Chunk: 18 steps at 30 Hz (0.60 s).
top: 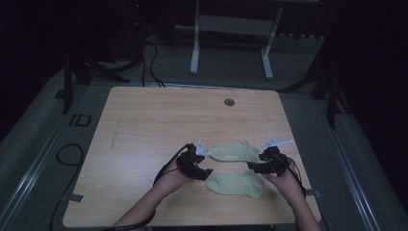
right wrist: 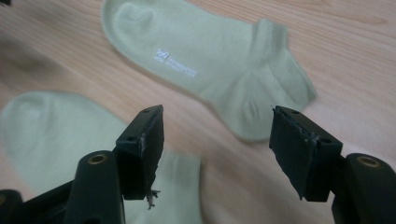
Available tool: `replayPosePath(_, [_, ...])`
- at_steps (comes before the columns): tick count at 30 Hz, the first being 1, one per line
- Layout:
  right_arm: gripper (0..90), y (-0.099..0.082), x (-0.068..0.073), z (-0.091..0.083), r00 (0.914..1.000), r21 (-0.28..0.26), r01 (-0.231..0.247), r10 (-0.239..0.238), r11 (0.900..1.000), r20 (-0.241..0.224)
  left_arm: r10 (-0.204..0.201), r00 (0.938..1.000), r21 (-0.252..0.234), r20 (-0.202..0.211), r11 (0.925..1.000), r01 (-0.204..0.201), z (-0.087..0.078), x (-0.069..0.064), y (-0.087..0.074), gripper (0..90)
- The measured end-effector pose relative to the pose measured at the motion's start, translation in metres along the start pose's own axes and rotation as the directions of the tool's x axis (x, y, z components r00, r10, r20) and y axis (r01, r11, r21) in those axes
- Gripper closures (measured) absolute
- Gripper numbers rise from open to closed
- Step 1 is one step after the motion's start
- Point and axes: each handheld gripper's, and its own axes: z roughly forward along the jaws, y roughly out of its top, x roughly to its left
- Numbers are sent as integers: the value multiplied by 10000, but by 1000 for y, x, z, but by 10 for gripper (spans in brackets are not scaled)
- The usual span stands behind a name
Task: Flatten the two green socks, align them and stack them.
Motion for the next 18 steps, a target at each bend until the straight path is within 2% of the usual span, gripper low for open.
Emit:
replayPosePath(4, [370,-18,3,-14,9998,-290,69,-74,9996,-190,-119,9998,14,171,9999,119,0,-10,-6,366])
replayPosePath(8, [372,-31,8,-16,9985,7,459,-459,9989,-285,81,9997,275,246,9996,-88,8,-19,-11,378])
replayPosePath(10, [432,-37,10,-14,9974,193,641,-634,9978,-355,130,9998,443,154,9989,-136,13,-22,-13,393])
replayPosePath(14, [488,-48,14,-9,9958,432,891,-882,9951,-229,50,9998,492,199,9988,-60,18,-25,-15,406])
replayPosePath(18, [554,-54,13,-6,9950,678,995,-996,9927,-16,345,9993,549,104,9979,-351,22,-29,-16,461])
